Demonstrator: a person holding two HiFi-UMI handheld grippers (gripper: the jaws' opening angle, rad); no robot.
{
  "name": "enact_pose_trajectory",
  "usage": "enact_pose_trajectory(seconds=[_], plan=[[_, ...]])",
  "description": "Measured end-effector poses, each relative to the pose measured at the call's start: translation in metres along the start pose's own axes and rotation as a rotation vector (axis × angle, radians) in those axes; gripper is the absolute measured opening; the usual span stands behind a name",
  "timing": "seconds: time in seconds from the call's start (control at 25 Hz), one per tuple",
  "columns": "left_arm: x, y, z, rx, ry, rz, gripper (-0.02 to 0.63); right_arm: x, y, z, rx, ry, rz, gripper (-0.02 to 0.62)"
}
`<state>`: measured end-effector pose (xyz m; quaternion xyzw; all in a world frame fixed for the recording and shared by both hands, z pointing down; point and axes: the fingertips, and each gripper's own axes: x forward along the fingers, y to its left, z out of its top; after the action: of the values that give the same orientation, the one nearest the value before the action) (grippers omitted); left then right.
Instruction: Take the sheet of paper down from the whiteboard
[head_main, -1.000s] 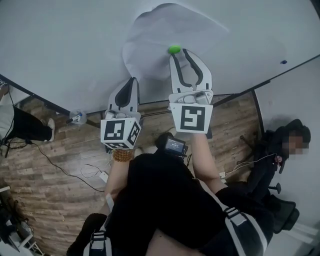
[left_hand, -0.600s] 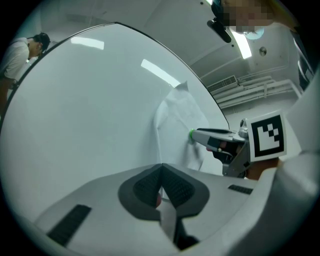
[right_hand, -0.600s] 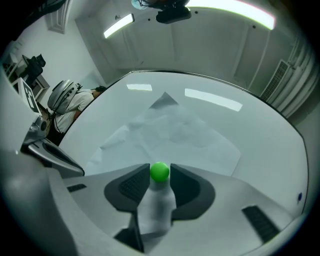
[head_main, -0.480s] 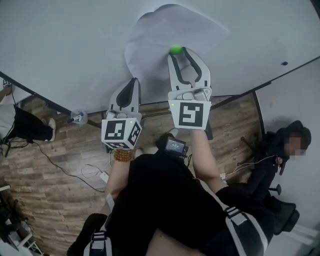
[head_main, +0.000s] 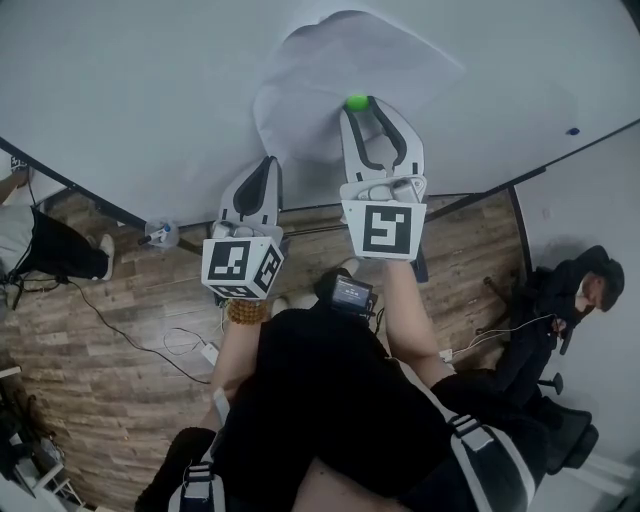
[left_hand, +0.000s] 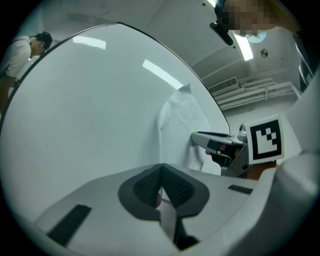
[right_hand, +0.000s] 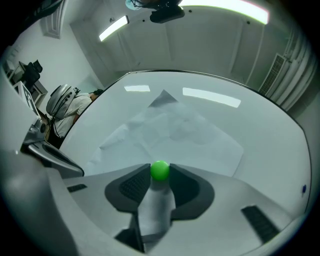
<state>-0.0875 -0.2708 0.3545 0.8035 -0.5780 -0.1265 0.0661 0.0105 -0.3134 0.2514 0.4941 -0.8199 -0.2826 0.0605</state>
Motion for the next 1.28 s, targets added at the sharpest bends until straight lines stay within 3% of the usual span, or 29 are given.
enact_pose_trajectory(seconds=[1.28], plan=[[0.000,-0.006,-0.001,-0.129,-0.014,-0.049,0.009,-0.010,0.004,0.003,0.021,-0.016,0.014,0.115]])
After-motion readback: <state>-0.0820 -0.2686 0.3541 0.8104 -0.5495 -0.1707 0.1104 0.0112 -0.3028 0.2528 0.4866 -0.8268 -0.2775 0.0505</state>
